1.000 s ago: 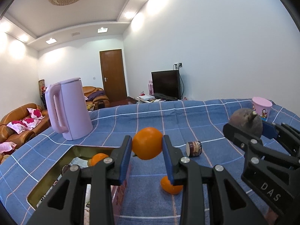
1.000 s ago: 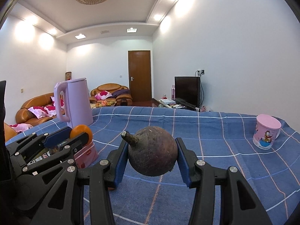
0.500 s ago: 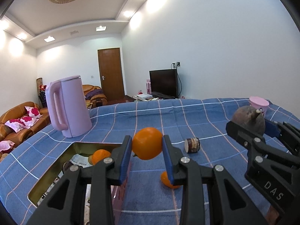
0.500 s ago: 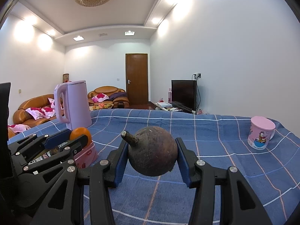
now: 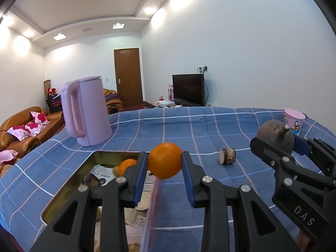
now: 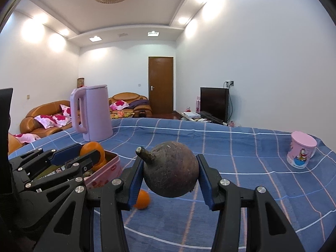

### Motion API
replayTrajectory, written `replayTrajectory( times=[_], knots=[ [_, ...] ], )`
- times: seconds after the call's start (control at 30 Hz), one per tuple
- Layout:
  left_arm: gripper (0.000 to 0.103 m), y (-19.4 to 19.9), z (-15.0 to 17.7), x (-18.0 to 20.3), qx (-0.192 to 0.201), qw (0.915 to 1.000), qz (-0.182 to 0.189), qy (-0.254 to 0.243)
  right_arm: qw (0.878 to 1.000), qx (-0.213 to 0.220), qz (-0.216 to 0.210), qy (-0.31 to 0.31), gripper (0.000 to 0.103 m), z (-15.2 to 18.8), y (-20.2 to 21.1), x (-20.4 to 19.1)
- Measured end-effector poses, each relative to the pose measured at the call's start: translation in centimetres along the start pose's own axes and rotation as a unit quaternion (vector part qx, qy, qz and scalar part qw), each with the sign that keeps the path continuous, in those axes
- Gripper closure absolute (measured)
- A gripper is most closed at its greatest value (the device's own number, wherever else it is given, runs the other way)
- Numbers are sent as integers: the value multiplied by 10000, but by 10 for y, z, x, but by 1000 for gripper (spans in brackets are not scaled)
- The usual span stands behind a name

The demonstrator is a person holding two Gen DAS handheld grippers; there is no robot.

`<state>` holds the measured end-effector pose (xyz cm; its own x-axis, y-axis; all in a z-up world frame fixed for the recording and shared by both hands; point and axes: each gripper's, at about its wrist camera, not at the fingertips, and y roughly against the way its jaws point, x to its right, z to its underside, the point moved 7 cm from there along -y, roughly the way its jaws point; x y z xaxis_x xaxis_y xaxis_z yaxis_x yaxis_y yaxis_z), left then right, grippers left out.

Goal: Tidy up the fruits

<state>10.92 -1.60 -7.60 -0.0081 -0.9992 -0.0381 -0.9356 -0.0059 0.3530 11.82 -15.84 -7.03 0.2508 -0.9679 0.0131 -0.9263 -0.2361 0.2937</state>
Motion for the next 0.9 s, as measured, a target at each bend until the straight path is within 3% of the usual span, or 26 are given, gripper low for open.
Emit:
replayTrajectory(
  times=[0.9],
  knots=[
    [69, -2, 13, -82, -276, 9968, -620, 413, 9954, -192, -819, 466, 53, -1, -30, -91]
  ],
)
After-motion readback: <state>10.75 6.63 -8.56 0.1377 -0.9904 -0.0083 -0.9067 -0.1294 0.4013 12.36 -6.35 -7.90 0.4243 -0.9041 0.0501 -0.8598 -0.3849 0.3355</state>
